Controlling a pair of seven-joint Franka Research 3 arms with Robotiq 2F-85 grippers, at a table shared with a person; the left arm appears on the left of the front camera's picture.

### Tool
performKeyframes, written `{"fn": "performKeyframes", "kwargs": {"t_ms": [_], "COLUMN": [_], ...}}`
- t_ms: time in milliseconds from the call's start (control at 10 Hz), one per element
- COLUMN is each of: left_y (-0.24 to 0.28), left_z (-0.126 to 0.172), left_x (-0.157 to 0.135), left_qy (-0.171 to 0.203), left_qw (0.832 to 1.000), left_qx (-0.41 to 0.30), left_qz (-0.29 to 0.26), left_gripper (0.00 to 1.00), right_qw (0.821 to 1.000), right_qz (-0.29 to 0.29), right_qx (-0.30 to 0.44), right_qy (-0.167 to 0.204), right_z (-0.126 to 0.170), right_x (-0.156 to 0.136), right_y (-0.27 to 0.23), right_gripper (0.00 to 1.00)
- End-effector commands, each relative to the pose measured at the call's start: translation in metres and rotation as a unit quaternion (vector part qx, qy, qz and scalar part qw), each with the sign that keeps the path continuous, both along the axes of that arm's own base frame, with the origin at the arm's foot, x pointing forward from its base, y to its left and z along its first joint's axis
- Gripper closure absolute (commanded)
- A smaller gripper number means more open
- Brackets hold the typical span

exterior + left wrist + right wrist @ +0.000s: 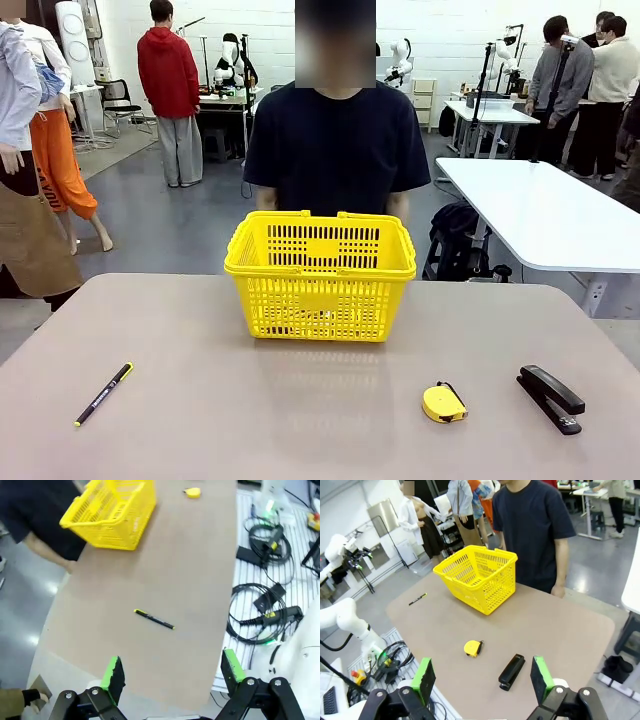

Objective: Place the items the person wants into the basket.
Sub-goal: Pick up the item the person points to and place it in the Market Basket.

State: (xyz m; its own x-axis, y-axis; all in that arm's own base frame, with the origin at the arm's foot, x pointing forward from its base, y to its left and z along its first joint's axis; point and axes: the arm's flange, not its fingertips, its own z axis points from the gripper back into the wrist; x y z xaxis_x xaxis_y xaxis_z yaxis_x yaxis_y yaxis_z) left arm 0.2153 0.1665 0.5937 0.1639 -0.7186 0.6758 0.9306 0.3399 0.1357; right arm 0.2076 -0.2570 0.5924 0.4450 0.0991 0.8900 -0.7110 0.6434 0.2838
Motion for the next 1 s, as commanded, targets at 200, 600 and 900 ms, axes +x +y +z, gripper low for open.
{"fn": "performKeyframes", "kwargs": {"t_ms": [200,600,900], "left_y": [0.027,0.031,0.029], "left_z": [-0.013,-0.008,-0.011], "left_x": [0.032,0.033,0.036], "left_qy": [0.0,0.002,0.013], "left_qw": [0.996,0.99,0.993], "left_qx": [-0.08,-0.108,-0.101], "left_qz": [0.035,0.093,0.064], "left_gripper": [0.0,0.0,0.0], "right_qw": [1.0,1.0,1.0], "right_qz": [0.004,0.004,0.004], "right_qx": [0.007,0.007,0.007], "right_qy": [-0.014,-0.014,-0.014], "right_z": [0.001,0.001,0.001], "right_x": [0.002,0.002,0.002], "right_y": [-0.001,-0.001,-0.001], "right_gripper": [0.0,0.0,0.0]}}
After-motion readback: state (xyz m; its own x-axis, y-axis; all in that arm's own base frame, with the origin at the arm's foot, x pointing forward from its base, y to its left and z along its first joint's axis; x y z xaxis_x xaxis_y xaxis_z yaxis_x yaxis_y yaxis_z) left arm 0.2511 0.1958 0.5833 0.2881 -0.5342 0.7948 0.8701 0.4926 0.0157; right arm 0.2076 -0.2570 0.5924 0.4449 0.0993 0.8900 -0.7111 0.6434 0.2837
